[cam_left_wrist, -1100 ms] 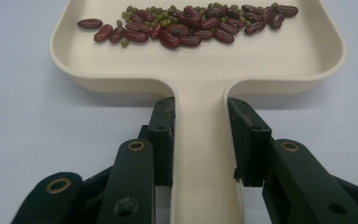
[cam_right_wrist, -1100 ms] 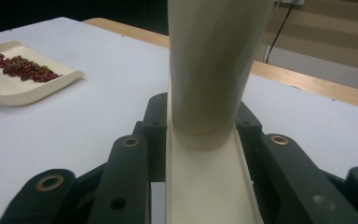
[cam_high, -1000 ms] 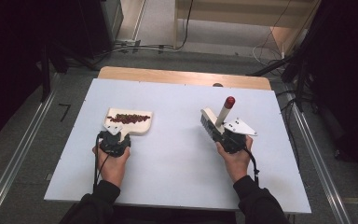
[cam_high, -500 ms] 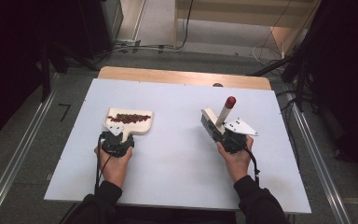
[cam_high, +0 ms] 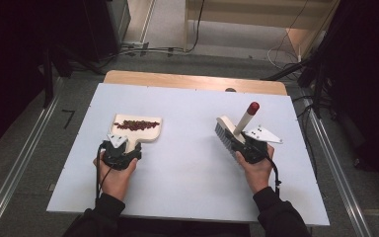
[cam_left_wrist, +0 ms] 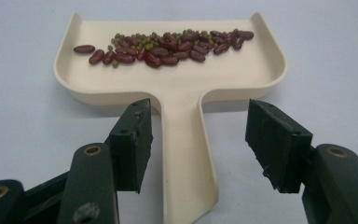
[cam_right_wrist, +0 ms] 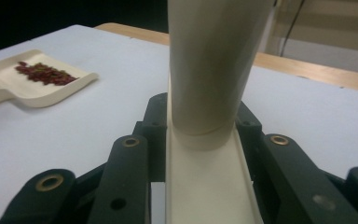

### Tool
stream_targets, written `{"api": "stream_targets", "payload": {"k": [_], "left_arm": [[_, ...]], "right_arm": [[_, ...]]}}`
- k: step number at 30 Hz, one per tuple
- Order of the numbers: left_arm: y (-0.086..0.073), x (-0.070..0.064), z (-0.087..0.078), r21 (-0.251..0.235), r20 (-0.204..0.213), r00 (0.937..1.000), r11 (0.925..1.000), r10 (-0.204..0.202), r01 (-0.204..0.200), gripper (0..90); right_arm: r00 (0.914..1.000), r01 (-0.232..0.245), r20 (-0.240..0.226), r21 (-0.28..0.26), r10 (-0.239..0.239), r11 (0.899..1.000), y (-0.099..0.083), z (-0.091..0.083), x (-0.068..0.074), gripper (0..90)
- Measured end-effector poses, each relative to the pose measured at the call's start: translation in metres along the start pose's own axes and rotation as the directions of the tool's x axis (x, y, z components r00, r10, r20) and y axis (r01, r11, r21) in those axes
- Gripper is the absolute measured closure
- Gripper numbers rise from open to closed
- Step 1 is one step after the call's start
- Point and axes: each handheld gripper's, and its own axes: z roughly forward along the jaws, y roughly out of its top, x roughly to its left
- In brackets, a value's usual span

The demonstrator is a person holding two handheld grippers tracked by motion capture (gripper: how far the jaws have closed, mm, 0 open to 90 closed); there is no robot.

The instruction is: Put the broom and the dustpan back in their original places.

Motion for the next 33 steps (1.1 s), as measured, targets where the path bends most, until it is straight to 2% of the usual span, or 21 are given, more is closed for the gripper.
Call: {"api": "stream_targets", "payload": {"k": [5,10,14,23,24,27,33], "left_arm": [[0.002,0.006,-0.008,-0.022,0.022,0.9998,0.9997,-0.004,0.004,42.1],[0.004,0.014,-0.012,-0.037,0.017,0.9998,0.9992,-0.015,0.015,42.1],[0.006,0.020,-0.015,-0.055,0.008,0.9997,0.9982,-0.024,0.024,41.8],[0.006,0.033,-0.016,-0.066,-0.002,0.9990,0.9969,-0.044,0.044,41.7],[0.006,0.034,-0.016,-0.067,-0.003,0.9990,0.9968,-0.044,0.043,41.7],[0.005,0.035,-0.015,-0.064,-0.004,0.9988,0.9968,-0.049,0.048,41.7],[0.005,0.036,-0.014,-0.065,-0.002,0.9987,0.9967,-0.050,0.050,41.7]], "right_arm": [[0.9989,-0.010,-0.045,0.019,0.011,1.000,-0.003,-0.007,-0.004,64.2],[0.9955,-0.029,-0.089,0.034,0.032,0.999,-0.005,-0.014,-0.010,64.2],[0.9900,-0.066,-0.121,0.053,0.072,0.996,-0.008,-0.018,-0.017,64.2],[0.9704,-0.110,-0.205,0.103,0.129,0.989,-0.011,-0.018,-0.023,64.2],[0.9641,-0.119,-0.224,0.117,0.143,0.986,-0.011,-0.017,-0.025,64.1],[0.9625,-0.118,-0.226,0.150,0.150,0.982,-0.013,-0.015,-0.027,64.1],[0.9701,-0.133,-0.181,0.161,0.162,0.978,-0.016,-0.011,-0.035,62.9]]}}
